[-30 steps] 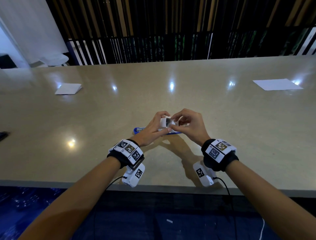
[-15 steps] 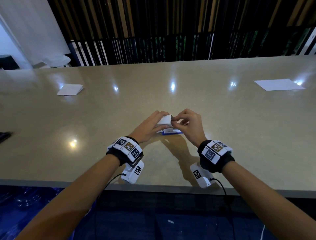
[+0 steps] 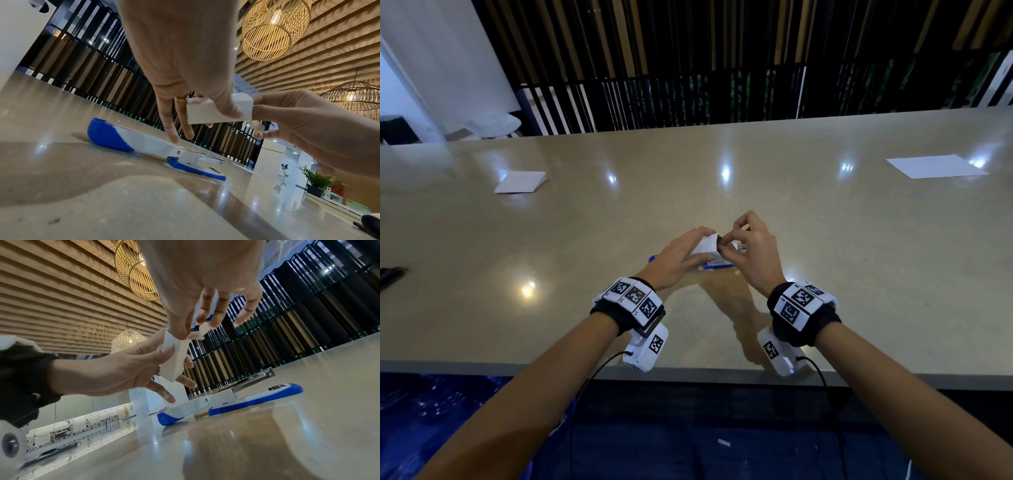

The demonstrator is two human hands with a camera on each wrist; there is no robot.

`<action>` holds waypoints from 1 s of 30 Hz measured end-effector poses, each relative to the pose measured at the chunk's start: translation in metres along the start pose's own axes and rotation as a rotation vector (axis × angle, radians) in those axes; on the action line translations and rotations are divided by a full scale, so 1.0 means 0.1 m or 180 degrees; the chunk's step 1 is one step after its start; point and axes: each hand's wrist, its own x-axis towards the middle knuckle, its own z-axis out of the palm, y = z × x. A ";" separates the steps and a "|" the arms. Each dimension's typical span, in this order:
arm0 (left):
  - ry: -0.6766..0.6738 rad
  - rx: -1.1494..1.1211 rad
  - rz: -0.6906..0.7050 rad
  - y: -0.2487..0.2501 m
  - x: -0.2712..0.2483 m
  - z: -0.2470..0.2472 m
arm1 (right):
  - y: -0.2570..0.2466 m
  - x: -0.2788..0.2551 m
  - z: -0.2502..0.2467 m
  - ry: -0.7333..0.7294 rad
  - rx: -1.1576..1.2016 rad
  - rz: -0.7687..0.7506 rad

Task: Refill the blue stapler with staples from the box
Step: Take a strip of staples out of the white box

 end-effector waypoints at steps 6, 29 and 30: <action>0.0100 -0.0142 0.0012 0.00 -0.02 -0.03 | -0.08 -0.05 0.00 0.0370 0.0123 -0.0106; -0.0504 0.0353 0.0255 0.09 0.14 -0.43 | -0.17 0.10 -0.08 0.0483 -0.2339 -0.1614; -0.0577 0.0371 0.0275 0.12 0.14 -0.46 | -0.16 0.11 -0.08 0.0437 -0.2429 -0.1690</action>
